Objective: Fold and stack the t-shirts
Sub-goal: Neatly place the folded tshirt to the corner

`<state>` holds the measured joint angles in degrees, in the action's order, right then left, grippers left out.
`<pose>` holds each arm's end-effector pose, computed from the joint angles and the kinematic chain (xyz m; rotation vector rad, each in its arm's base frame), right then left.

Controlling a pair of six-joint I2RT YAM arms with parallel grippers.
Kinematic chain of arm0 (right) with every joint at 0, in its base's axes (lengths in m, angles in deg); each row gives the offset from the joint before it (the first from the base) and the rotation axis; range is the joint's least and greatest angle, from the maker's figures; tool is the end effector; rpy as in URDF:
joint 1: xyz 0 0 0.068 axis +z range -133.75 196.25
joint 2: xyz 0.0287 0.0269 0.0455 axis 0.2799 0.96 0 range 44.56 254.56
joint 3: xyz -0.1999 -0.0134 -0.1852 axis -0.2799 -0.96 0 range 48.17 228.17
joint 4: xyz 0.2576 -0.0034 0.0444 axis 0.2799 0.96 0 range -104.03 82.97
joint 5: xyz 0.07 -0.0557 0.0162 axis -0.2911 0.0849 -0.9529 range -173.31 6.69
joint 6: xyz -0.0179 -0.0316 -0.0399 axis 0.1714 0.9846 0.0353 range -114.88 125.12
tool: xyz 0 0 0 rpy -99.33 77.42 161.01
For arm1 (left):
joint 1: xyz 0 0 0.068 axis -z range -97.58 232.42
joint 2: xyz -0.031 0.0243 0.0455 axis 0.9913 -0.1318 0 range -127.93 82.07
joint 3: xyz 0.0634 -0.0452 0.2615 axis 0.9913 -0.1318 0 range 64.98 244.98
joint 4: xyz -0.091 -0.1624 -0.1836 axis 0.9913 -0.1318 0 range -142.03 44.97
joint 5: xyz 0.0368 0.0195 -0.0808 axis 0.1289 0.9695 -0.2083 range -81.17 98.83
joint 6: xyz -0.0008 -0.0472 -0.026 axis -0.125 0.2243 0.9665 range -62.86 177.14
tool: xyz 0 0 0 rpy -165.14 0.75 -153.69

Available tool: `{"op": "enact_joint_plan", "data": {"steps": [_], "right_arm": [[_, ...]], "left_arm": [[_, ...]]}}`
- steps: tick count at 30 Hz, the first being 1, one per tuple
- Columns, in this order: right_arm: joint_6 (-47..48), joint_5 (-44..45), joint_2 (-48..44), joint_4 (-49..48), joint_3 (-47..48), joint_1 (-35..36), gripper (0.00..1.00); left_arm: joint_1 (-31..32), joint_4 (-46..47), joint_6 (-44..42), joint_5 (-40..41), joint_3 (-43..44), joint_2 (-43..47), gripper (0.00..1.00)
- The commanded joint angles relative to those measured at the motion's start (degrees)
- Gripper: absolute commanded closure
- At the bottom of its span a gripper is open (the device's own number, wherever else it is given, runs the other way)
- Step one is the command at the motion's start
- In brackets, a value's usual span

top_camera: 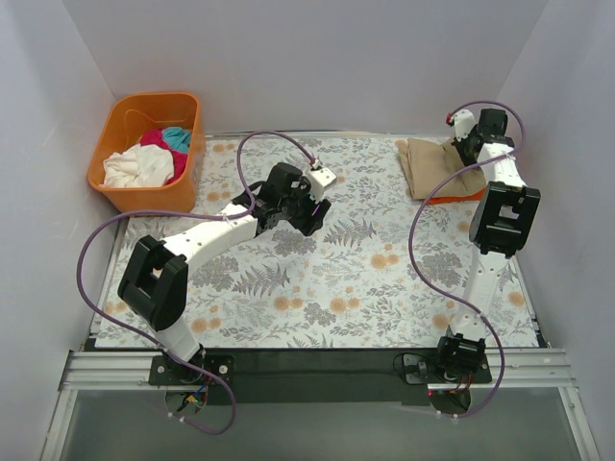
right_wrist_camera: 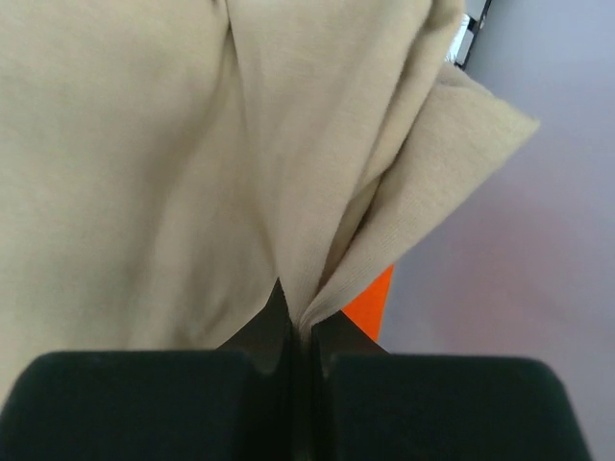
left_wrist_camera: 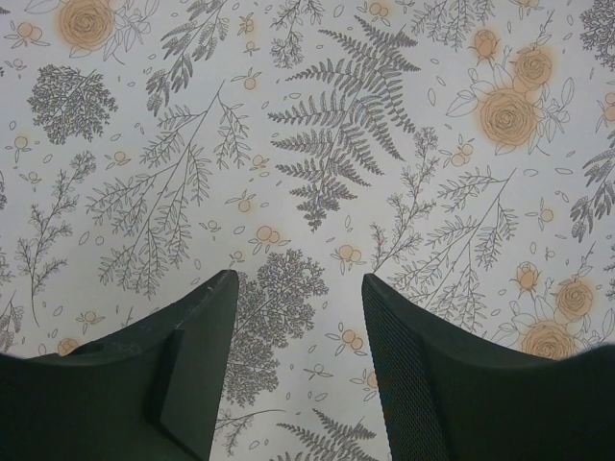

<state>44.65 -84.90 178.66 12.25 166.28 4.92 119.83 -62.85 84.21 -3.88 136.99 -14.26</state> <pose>0.5266 -0.1045 0.2195 -0.5852 2.2712 -0.4162 0.2953 -0.2356 0.2567 0.3381 2.4065 -0.8030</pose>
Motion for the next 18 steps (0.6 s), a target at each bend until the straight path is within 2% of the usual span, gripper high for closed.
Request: {"op": "enact_joint_plan", "data": {"steps": [1, 4, 6, 7, 10, 12, 16, 18], "right_arm": [[0.8, 2.9, -0.1, -4.8, -0.8, -1.1, 0.99], [0.5, 3.9, 0.2, -5.6, -2.0, -1.1, 0.98], [0.6, 4.3, 0.3, -6.2, -3.0, -1.2, 0.93], [0.6, 4.5, 0.4, -6.6, -3.1, -1.2, 0.83], [0.7, 4.7, 0.4, -7.3, -2.9, -1.4, 0.72], [0.8, 4.9, 0.5, -7.5, -1.9, -1.5, 0.71], [1.5, 6.8, 0.3, -8.0, -0.9, -1.6, 0.57], [1.6, 6.8, -0.3, -8.0, -0.7, -1.7, 0.55]], "left_arm": [[-0.1, -1.4, 0.3, -0.7, 1.8, -0.2, 0.49], [-0.1, -1.9, 0.0, -0.8, 2.0, -0.5, 0.49], [-0.1, -2.1, 0.0, -0.7, 2.1, -0.7, 0.49], [-0.1, -2.2, 0.0, -0.7, 2.3, -0.8, 0.49], [-0.1, -2.7, -0.1, -0.7, 2.9, -1.0, 0.49], [-0.1, -2.8, -0.1, -0.6, 3.0, -1.0, 0.49], [-0.1, -3.2, 0.3, 0.1, 3.2, -0.7, 0.48], [-0.1, -3.5, 0.7, 0.4, 3.6, -0.5, 0.47]]}}
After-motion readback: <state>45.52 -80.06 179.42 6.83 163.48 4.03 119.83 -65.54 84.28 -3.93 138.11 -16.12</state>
